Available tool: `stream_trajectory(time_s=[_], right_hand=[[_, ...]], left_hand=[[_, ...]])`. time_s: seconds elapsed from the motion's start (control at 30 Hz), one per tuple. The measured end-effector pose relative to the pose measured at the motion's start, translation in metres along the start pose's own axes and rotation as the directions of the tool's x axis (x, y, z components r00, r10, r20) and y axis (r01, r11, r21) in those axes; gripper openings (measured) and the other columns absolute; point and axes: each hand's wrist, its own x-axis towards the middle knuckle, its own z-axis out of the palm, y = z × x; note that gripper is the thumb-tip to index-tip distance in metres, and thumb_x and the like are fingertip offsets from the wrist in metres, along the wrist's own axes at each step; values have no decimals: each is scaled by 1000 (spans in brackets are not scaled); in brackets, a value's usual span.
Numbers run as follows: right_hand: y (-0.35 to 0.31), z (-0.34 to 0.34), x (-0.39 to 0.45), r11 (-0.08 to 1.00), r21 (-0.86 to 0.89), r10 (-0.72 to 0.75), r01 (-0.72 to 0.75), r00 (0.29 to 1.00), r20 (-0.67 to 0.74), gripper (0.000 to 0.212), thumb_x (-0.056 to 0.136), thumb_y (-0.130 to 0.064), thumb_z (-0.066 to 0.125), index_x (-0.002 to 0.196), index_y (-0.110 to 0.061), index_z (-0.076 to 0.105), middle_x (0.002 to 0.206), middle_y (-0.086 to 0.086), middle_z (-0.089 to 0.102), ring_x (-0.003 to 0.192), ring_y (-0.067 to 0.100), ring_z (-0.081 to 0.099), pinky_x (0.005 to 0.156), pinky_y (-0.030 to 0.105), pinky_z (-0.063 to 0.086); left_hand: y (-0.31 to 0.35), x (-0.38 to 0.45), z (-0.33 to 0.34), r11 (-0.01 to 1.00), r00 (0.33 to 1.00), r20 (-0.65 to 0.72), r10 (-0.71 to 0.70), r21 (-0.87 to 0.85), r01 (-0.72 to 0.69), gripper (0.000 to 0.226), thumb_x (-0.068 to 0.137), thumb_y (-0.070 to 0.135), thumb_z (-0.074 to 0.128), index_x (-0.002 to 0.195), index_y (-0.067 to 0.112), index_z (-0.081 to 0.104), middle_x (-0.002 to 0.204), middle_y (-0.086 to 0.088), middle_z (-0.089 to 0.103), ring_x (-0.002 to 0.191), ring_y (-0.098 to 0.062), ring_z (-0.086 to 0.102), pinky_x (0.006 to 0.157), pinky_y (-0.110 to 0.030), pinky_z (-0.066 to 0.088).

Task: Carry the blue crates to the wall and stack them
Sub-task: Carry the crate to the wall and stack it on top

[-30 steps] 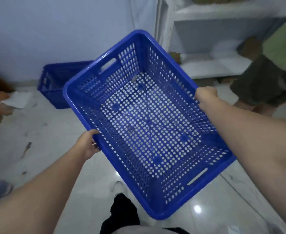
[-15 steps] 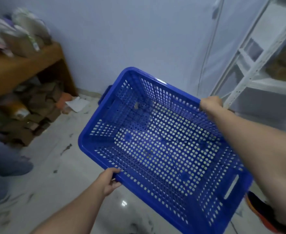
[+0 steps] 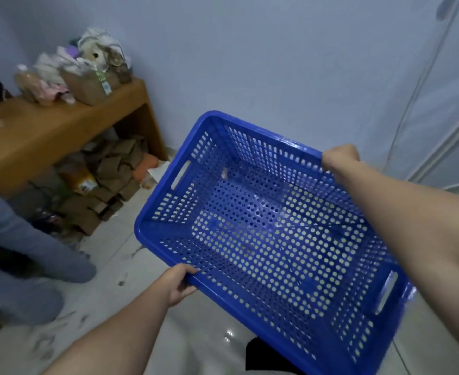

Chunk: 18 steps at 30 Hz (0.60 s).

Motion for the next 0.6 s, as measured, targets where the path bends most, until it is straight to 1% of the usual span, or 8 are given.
stream_trajectory(time_s=[0.1,0.2,0.3,0.37,0.43,0.5,0.53,0.6], right_hand=[[-9,25,66,997,-26,68,-68,998,1,38,56,-9,54,93,-5,62,98,18,68,107,32,61,69,34,48],[-32,38,106,997,-19,79,-79,997,14,33,62,-6,55,94,-3,61,105,24,67,108,34,59,67,32,44],[-55,47,133,998,-35,58,-56,997,45,29,69,-6,53,97,0,60,104,24,66,97,29,60,61,31,39],[-69,55,151,998,-39,51,-50,998,44,17,69,-8,52,84,-2,59,94,21,67,93,27,59,59,33,39],[-85,60,158,998,-61,20,-18,999,39,7,74,-10,53,75,-3,55,88,22,65,97,33,57,72,38,43],[-103,68,169,996,-89,-13,16,999,35,21,84,-12,51,96,0,62,109,23,64,111,38,54,94,41,40],[-110,74,176,993,-115,-16,20,999,30,24,87,-12,49,104,0,61,111,21,64,116,39,52,101,41,36],[-125,86,188,987,-159,-38,37,999,-6,12,87,-10,48,91,-7,58,92,15,63,107,38,54,103,41,36]], left_hand=[[36,19,29,999,998,-55,5,-47,-7,10,88,-4,50,89,4,55,86,-11,64,79,-23,63,57,-37,58],[71,41,54,997,994,-107,-1,-73,-7,9,88,-4,51,84,4,53,84,-12,59,77,-24,61,55,-41,57],[102,61,71,995,989,-144,-11,-105,-5,9,88,-4,51,85,5,52,85,-12,58,77,-25,60,53,-44,58],[119,73,77,992,989,-142,-37,-124,19,10,86,-3,52,91,6,51,89,-11,58,78,-25,61,48,-44,59],[134,88,81,990,990,-125,-59,-136,42,10,87,0,52,93,7,50,90,-11,59,78,-25,62,47,-44,59],[154,107,85,991,990,-118,-72,-123,58,5,89,2,51,90,8,50,87,-11,60,77,-25,61,50,-46,59],[164,118,87,992,990,-122,-75,-107,62,5,89,2,50,88,7,50,85,-11,59,76,-25,60,50,-45,58],[185,140,90,993,989,-126,-81,-96,69,6,90,1,49,86,6,49,82,-11,57,73,-24,58,44,-39,58]])
